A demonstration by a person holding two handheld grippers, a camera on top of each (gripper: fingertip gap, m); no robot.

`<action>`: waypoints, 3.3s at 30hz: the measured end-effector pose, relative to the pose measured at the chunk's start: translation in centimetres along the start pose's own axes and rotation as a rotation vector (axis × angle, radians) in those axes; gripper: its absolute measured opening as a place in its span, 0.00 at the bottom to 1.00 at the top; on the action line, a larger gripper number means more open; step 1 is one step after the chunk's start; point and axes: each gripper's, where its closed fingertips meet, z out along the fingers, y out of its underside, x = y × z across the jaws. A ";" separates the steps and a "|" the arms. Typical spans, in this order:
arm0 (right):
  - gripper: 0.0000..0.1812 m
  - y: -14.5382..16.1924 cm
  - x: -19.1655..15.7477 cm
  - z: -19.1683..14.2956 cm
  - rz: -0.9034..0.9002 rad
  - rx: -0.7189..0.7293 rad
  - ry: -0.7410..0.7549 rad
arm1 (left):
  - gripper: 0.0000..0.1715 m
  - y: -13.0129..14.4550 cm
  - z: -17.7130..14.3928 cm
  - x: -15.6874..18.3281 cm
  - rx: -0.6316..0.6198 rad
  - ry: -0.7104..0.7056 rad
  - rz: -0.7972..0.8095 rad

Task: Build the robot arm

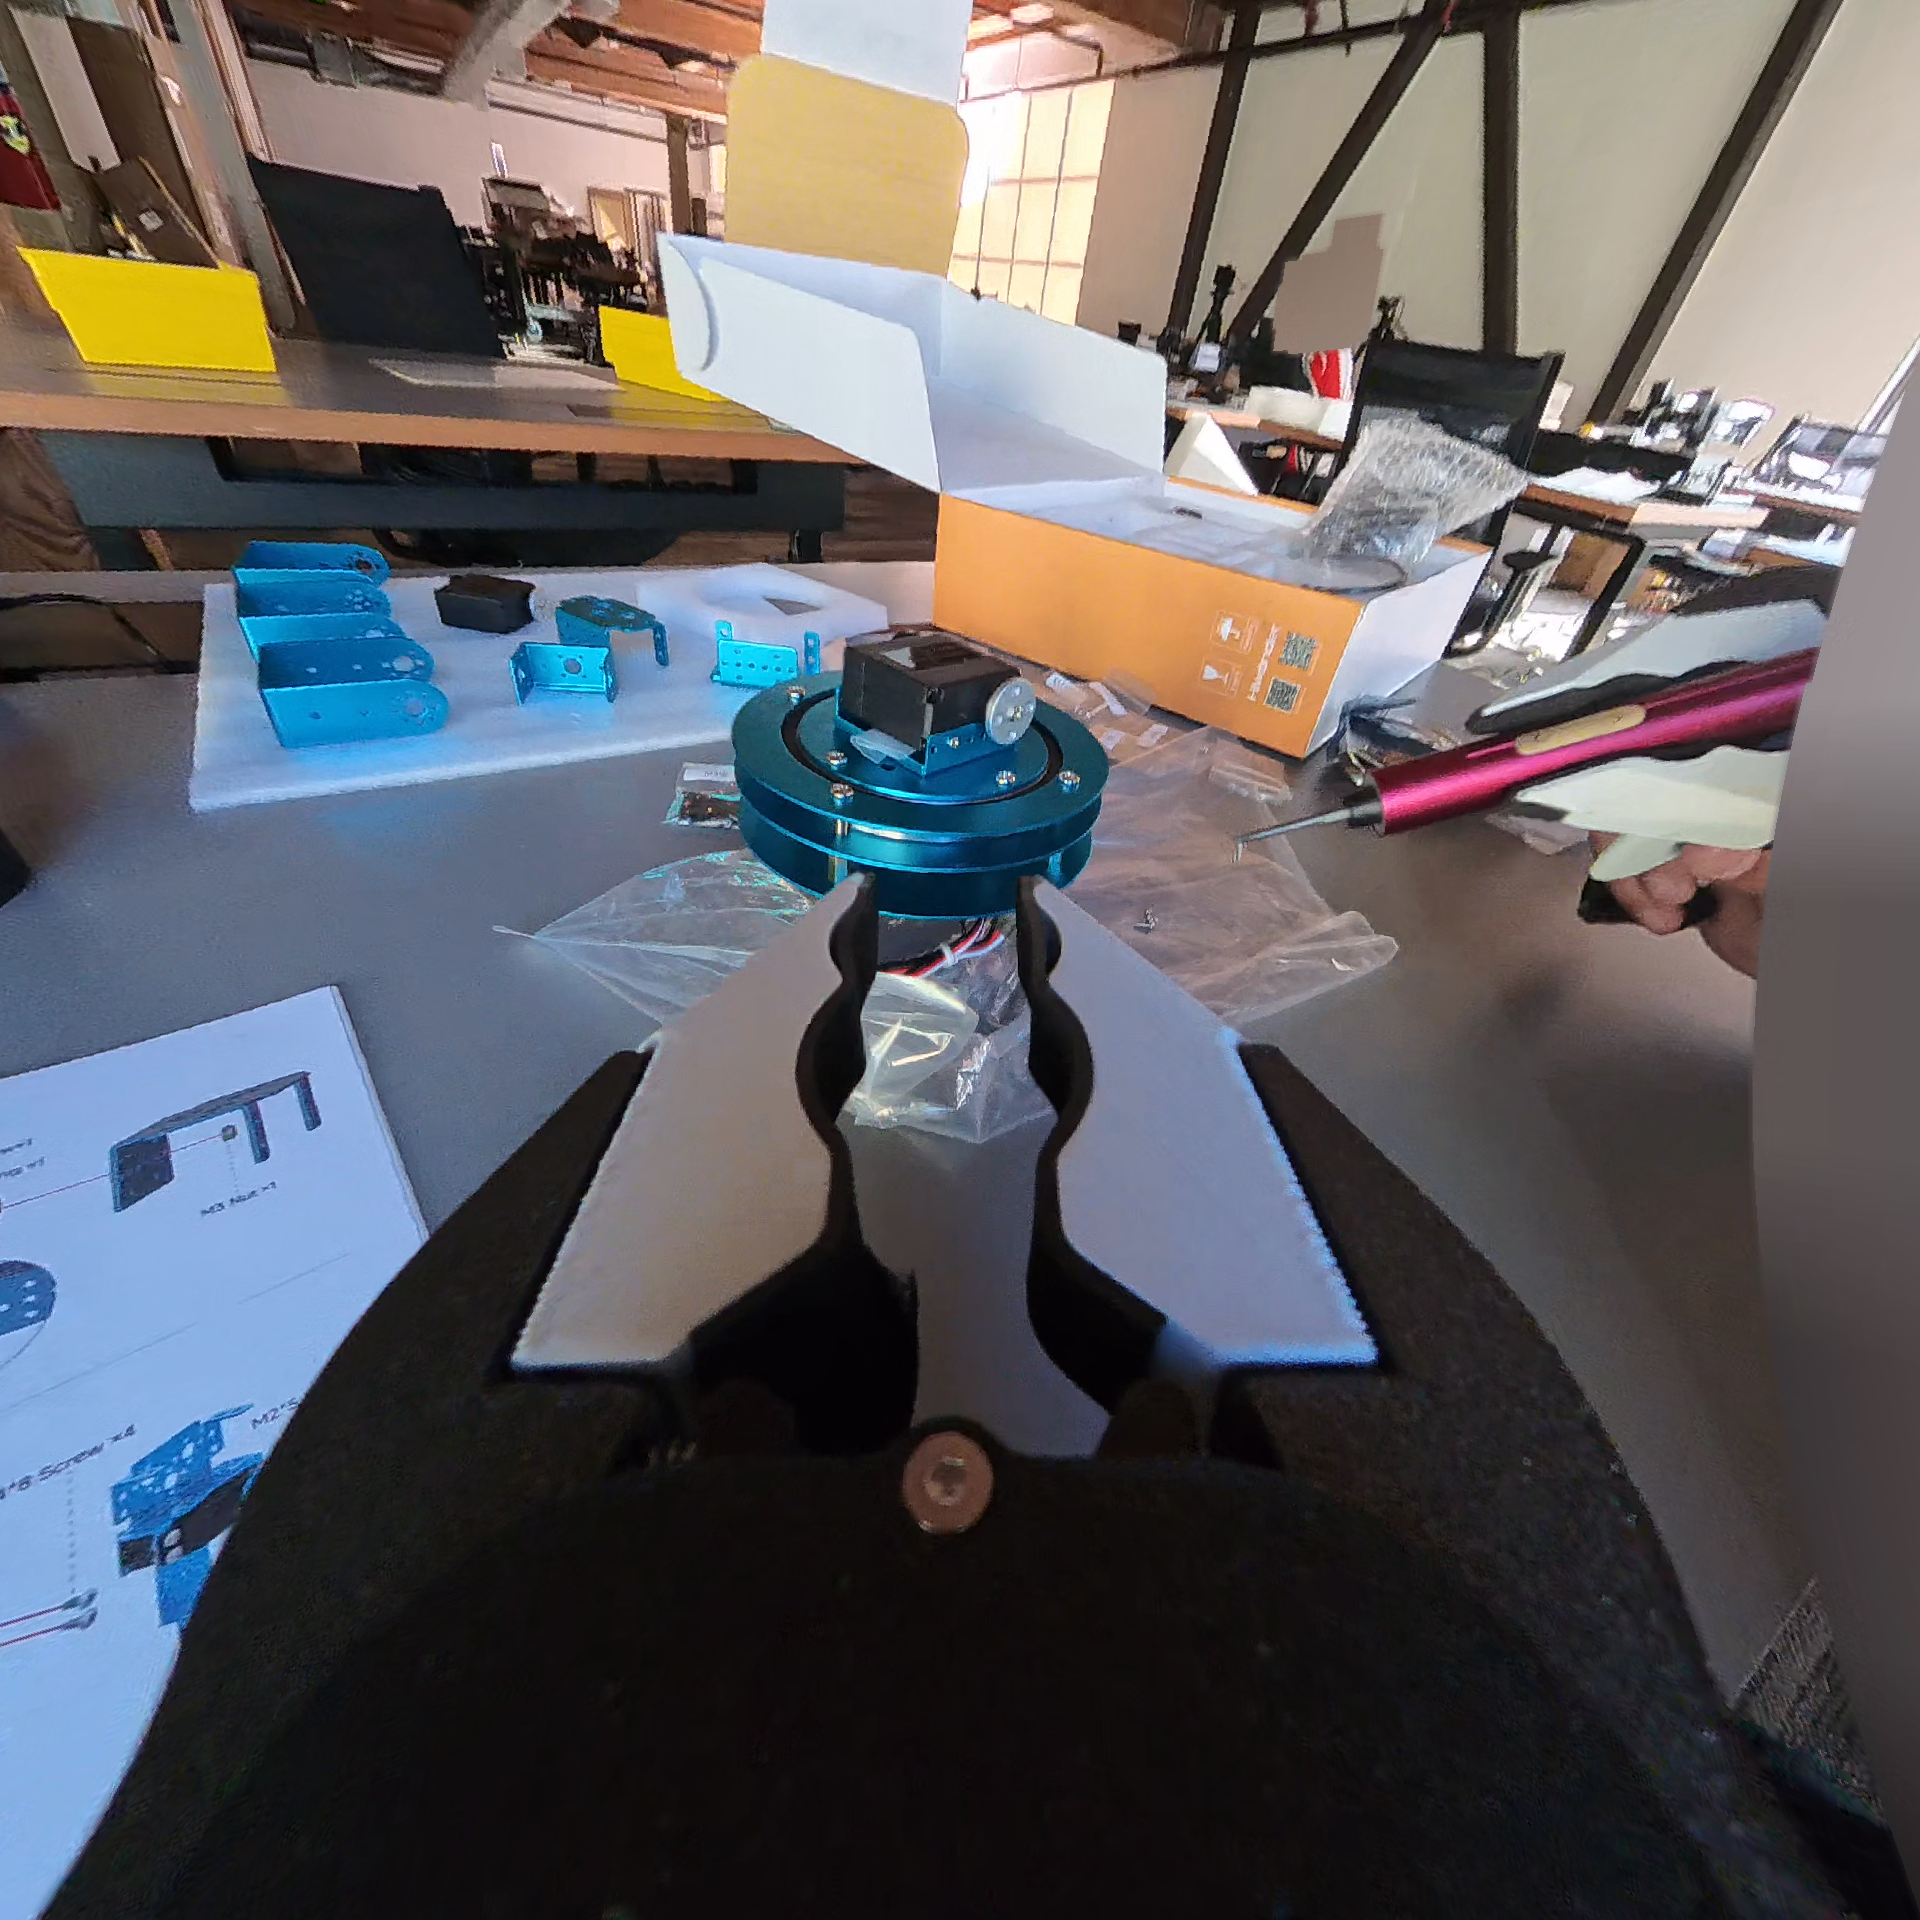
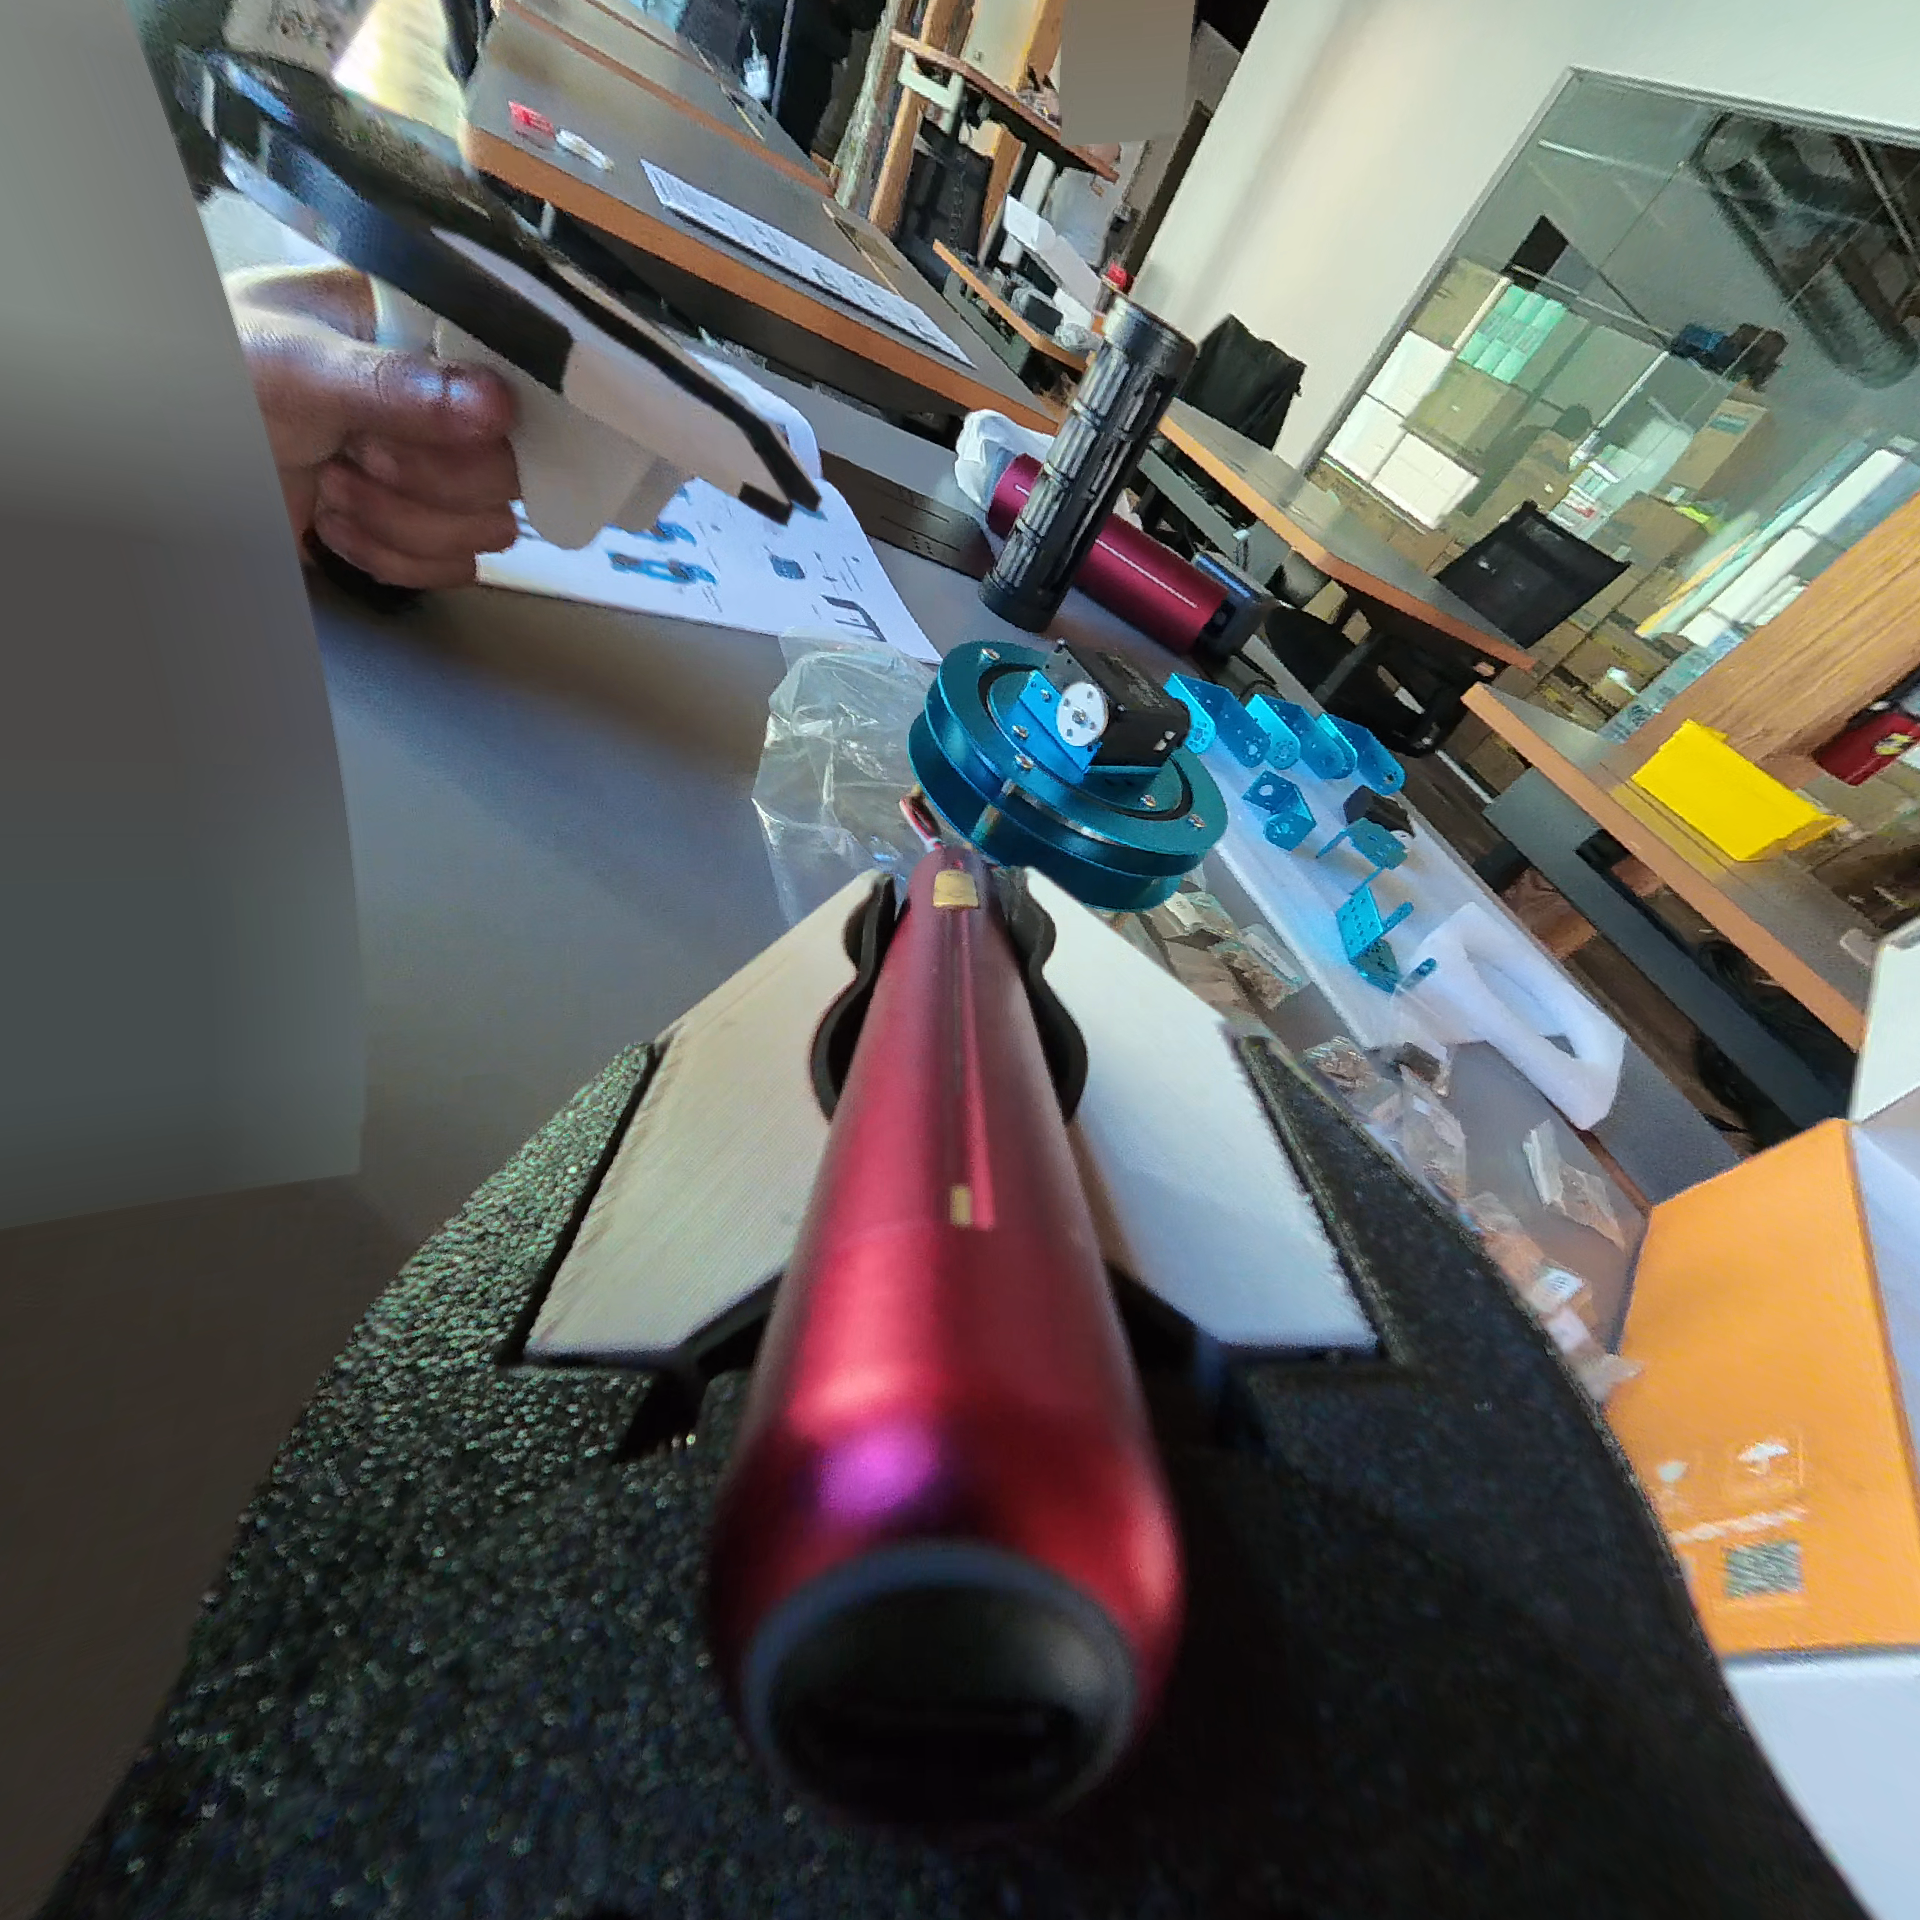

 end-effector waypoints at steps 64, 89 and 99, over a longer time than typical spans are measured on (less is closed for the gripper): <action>0.11 0.0 2.5 -1.8 -0.078 0.009 0.167 | 0.15 -8.1 -25.0 -12.4 0.514 -0.658 0.024; 0.11 0.7 2.5 -1.6 -0.138 -0.036 0.182 | 0.15 -9.0 -23.1 -12.8 0.599 -0.560 -0.078; 0.11 0.2 0.7 0.1 -0.399 -0.064 0.166 | 0.16 -8.9 -20.4 -11.4 0.528 -0.487 -0.104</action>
